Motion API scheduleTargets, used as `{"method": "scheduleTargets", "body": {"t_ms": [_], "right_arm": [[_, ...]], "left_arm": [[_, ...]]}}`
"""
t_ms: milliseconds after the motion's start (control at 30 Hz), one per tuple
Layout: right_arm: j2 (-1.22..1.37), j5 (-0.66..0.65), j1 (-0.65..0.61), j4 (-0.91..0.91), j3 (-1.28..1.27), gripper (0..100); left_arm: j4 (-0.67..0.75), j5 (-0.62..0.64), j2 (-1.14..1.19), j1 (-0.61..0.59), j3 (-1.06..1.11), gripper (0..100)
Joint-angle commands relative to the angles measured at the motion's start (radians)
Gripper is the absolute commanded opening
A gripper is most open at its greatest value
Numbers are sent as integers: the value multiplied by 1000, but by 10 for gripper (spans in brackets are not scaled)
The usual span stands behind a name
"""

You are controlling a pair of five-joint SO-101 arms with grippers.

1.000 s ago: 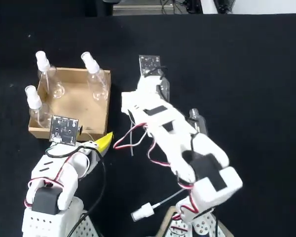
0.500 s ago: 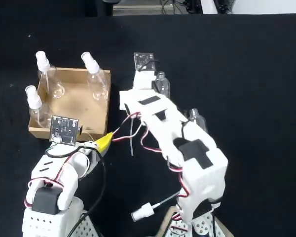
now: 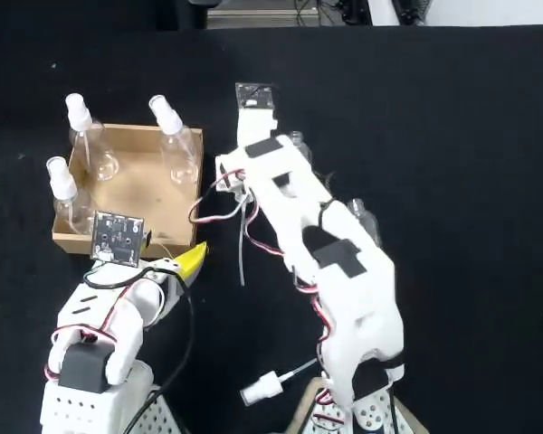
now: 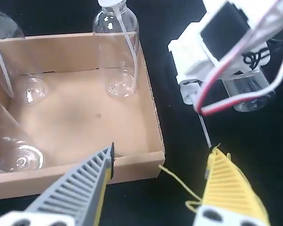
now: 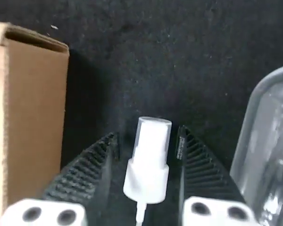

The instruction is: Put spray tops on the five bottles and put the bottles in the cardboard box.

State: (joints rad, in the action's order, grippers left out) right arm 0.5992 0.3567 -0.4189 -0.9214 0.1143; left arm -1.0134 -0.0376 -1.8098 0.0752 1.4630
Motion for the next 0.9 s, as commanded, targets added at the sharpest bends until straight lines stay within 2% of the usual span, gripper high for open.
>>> {"method": "scheduleTargets", "body": {"t_ms": [0, 67, 333, 467, 633, 733, 867], "right_arm": [[47, 0, 12, -135, 97, 113], [67, 0, 17, -167, 134, 8], [-16, -3, 17, -290, 145, 10], [-191, -12, 41, -364, 105, 10], [-507, -110, 101, -450, -5, 10], [-716, -175, 178, -506, -56, 11], [-921, -305, 381, -539, -140, 11]], "left_arm": [[-6, -8, -2, -4, -10, 296], [-8, -8, -2, -4, -10, 296], [-8, -8, -2, -4, -10, 296], [-8, -8, -2, -4, -8, 296], [-8, -8, -2, -4, -8, 296], [-8, -8, -2, -2, -8, 296], [-8, -8, -2, 5, -8, 296]]}}
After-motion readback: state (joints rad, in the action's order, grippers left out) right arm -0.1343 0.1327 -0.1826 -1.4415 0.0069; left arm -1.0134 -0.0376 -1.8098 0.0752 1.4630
